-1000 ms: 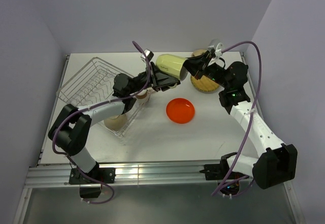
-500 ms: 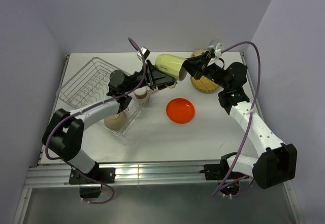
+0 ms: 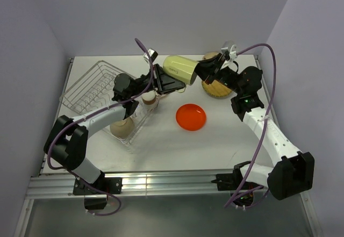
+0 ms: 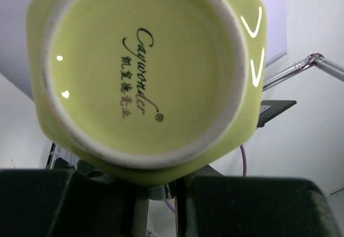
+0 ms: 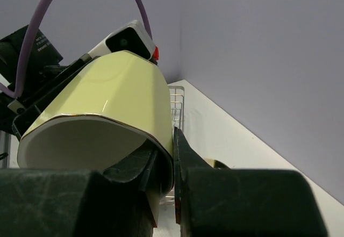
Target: Load the mixed dishes into the dish rack
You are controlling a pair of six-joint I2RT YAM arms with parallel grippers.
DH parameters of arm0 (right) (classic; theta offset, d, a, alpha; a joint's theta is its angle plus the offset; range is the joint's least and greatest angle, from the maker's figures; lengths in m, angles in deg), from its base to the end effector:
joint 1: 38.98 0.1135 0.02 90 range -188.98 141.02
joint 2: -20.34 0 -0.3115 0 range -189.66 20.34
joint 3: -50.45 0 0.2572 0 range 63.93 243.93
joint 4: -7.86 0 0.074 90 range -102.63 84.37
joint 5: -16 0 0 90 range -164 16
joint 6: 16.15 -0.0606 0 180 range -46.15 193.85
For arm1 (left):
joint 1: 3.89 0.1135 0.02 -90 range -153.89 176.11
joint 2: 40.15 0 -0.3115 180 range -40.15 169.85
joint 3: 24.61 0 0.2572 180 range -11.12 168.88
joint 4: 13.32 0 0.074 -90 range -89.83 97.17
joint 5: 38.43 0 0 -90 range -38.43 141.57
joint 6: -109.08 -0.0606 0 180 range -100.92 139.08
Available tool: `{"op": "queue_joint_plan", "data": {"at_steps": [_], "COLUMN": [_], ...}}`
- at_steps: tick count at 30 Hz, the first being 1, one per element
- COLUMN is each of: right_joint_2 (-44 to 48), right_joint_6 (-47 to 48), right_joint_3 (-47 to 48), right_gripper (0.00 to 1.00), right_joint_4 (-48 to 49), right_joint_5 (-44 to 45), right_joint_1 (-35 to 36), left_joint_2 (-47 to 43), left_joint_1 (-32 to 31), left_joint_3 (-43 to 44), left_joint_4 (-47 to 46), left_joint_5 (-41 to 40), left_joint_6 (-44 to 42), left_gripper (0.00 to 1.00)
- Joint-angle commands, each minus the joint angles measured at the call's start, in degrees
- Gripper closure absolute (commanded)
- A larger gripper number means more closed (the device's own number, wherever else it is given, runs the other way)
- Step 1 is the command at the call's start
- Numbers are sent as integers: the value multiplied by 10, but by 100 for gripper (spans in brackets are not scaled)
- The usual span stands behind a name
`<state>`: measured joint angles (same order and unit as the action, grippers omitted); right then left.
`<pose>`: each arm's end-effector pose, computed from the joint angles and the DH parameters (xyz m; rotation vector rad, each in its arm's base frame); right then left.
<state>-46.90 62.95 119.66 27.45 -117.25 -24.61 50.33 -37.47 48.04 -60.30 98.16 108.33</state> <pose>0.2478 0.1063 0.4530 -0.7124 1.1414 0.8235 0.2826 -0.2405 0.4026 0.2355 1.5922 -2.2083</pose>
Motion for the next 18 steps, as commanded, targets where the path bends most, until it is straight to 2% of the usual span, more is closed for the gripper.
{"op": "queue_joint_plan", "data": {"at_steps": [1, 5, 6, 9, 13, 17, 18], "right_joint_2": [14, 16, 16, 17, 21, 31, 33], "right_joint_6": [24, 26, 27, 28, 38, 44, 45], "right_joint_3": [-4, -14, -16, -16, -14, -22, -25], "right_gripper": [85, 69, 59, 44, 36, 33, 33], "right_joint_4": [41, 42, 42, 42, 33, 23, 22], "right_joint_5": [4, 5, 6, 6, 0, -17, -20], "right_joint_1": [1, 1, 1, 1, 0, -7, -10], "left_joint_2": [-35, -49, -50, -61, -88, -118, -125], "left_joint_1": [12, 16, 19, 26, 40, 62, 71], "left_joint_3": [25, 28, 28, 24, 20, 32, 35], "left_joint_4": [-19, 21, 29, 63, 134, 245, 298], "left_joint_5": [-21, -19, -17, -14, -14, -19, -20], "left_joint_6": [-25, -57, -62, -83, -130, -216, -233], "left_gripper": [100, 100, 100, 100, 100, 100, 100]}}
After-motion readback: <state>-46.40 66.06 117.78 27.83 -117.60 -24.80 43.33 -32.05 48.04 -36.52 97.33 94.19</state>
